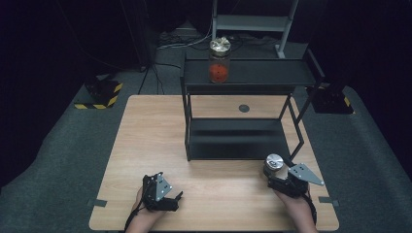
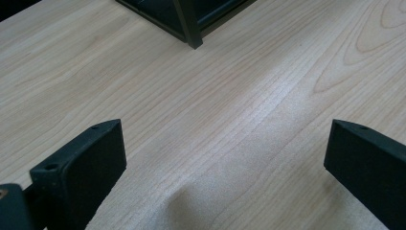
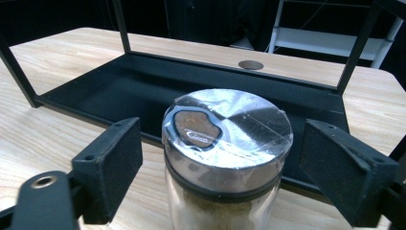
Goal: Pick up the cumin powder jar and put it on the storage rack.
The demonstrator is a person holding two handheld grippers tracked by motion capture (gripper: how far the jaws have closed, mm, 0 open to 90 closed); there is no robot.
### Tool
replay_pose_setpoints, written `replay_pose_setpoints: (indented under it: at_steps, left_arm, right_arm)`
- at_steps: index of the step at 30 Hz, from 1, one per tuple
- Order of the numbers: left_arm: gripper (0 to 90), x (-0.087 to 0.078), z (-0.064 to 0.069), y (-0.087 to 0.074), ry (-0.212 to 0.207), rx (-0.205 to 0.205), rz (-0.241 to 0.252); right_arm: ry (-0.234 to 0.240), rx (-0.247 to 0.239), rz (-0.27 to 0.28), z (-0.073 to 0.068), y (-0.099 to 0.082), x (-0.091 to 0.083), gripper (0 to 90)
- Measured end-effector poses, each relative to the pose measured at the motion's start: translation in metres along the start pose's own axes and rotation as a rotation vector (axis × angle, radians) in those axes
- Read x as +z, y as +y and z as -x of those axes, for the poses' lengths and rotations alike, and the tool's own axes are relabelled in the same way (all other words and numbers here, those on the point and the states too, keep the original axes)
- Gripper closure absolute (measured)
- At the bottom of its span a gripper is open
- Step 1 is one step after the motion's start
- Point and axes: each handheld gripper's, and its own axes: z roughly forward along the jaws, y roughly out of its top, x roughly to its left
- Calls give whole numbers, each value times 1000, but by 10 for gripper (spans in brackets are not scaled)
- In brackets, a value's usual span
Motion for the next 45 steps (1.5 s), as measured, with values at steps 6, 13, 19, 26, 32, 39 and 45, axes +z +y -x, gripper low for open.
replay_pose_setpoints:
  at_steps: [6,13,19,26,32,39,45]
  left_arm:
    - [9,0,1,0,1,3,1]
    - [9,0,1,0,3,7,2]
    - [10,0,2,0,3,8,3]
    - [9,0,3,-1,3,15,4]
    - [9,0,3,-1,4,15,5]
    - [9,0,2,-1,2,15,4]
    - [9,0,3,-1,2,17,5]
  right_arm:
    - [21,-1,10,4,-3,4,275]
    - [26,19,35,8,-10,7,339]
    - [23,14,53,7,-14,7,342]
    - [19,9,60,6,-16,7,344]
    - [16,11,63,5,-17,7,345]
    - [10,1,46,3,-7,7,345]
    - [19,-7,81,3,7,0,345]
